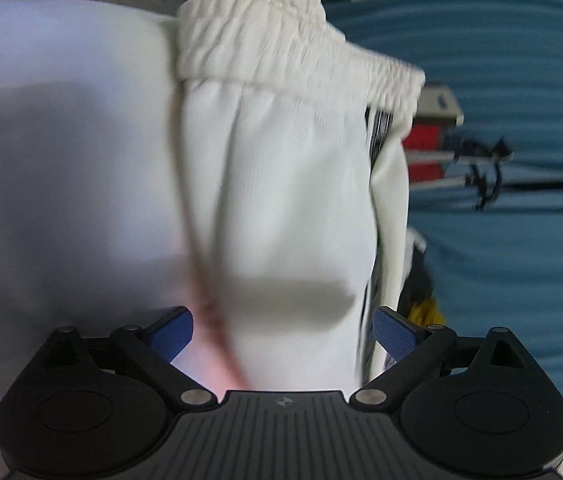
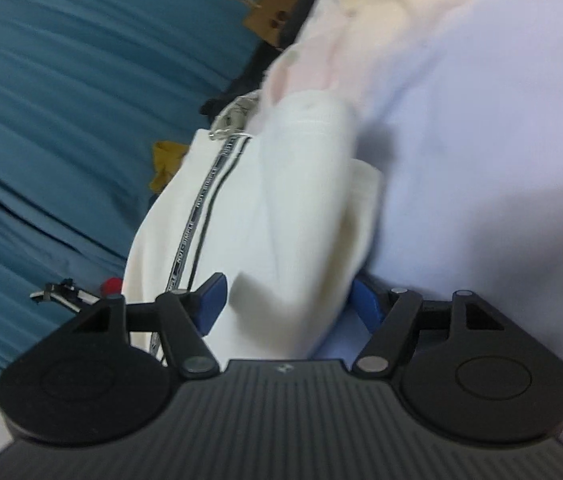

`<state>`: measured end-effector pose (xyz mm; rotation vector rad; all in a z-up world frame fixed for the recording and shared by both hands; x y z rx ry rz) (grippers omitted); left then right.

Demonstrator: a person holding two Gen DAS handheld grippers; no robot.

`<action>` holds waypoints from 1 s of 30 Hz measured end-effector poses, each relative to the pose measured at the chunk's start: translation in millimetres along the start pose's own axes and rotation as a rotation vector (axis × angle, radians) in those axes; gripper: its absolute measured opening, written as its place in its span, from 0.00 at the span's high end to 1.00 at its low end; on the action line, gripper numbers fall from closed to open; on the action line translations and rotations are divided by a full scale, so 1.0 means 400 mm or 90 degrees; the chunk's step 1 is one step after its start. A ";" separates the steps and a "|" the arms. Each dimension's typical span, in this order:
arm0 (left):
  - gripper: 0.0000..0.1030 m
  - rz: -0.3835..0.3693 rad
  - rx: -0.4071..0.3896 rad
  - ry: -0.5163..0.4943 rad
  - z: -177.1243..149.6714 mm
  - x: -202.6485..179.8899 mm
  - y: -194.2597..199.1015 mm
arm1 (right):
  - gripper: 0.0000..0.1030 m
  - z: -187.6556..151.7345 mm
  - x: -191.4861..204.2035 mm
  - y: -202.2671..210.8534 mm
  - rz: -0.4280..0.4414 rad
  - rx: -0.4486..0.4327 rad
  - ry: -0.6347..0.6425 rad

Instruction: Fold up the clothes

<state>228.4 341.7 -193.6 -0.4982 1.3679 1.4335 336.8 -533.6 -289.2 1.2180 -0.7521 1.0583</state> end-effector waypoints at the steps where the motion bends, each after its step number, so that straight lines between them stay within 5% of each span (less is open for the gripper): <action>1: 0.15 -0.008 -0.015 0.010 0.017 -0.003 -0.015 | 0.41 0.001 0.005 -0.016 0.003 -0.006 0.014; 3: 0.49 0.002 -0.035 0.007 0.046 -0.013 -0.044 | 0.57 0.009 0.011 -0.034 0.001 -0.027 0.021; 4: 0.58 -0.001 -0.035 0.014 0.062 -0.012 -0.057 | 0.71 0.012 0.013 -0.040 0.000 -0.036 0.019; 6: 0.85 -0.018 -0.035 0.025 0.094 -0.013 -0.080 | 0.81 0.020 0.017 -0.052 -0.001 -0.054 0.015; 15: 0.91 -0.011 -0.065 -0.087 0.142 -0.133 0.058 | 0.87 0.033 0.087 0.117 0.013 -0.088 0.018; 22: 0.91 0.023 -0.060 -0.106 0.127 -0.082 0.315 | 0.87 -0.024 0.015 0.296 -0.025 -0.068 -0.053; 30: 0.91 0.050 -0.027 -0.164 0.040 0.001 0.589 | 0.87 -0.071 -0.009 0.429 -0.042 -0.052 -0.002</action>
Point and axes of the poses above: each gripper's, at about its wrist camera, not at the fingertips, and y roughly against the way its jaws point, x to its left, z to its top, the point moved 7 cm from there along -y, roughly the way its jaws point, and after that the axes turned 13 degrees about -y, right-handed, at the moved point
